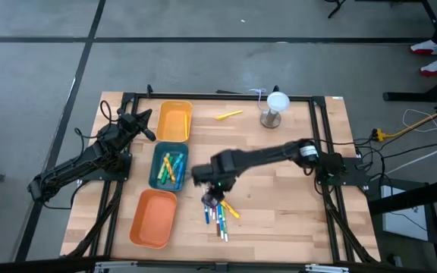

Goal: Pick & Place Markers
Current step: Put the yellow highlighter pen into the blue bin

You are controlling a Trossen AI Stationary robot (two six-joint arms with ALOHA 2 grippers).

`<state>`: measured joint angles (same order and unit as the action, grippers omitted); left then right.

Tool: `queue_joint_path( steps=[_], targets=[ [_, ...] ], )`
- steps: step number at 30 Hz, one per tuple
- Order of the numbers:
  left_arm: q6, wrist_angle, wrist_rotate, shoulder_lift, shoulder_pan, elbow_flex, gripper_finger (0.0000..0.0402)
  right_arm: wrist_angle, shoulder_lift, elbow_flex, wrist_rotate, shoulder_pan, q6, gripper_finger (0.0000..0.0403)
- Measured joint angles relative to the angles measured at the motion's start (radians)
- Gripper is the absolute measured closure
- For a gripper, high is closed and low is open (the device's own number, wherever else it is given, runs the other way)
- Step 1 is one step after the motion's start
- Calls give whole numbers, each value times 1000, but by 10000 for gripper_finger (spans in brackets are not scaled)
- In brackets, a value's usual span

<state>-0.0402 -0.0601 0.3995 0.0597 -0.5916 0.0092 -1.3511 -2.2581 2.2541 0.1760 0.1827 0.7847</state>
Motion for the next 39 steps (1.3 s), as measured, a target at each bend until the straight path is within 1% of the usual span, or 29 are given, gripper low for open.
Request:
queue_joint_path(
  steps=[2,7,10,15,17,23,33,39],
  targets=[
    [0,0,0,0,0,0,391,4,0,-16,-36,34,2,231],
    [0,0,0,0,0,0,395,16,0,-62,-184,101,33,238],
    [0,0,0,0,0,0,394,35,0,-96,-230,123,46,238],
    [0,0,0,0,0,0,391,90,0,-164,-237,145,79,238],
    [0,0,0,0,0,0,391,140,0,-199,-233,152,95,238],
    [0,0,0,0,0,0,395,230,1,-291,-227,169,103,238],
    [0,0,0,0,0,0,392,247,0,-376,-227,170,99,238],
    [0,0,0,0,0,0,395,259,0,-395,-227,172,99,238]
  ],
)
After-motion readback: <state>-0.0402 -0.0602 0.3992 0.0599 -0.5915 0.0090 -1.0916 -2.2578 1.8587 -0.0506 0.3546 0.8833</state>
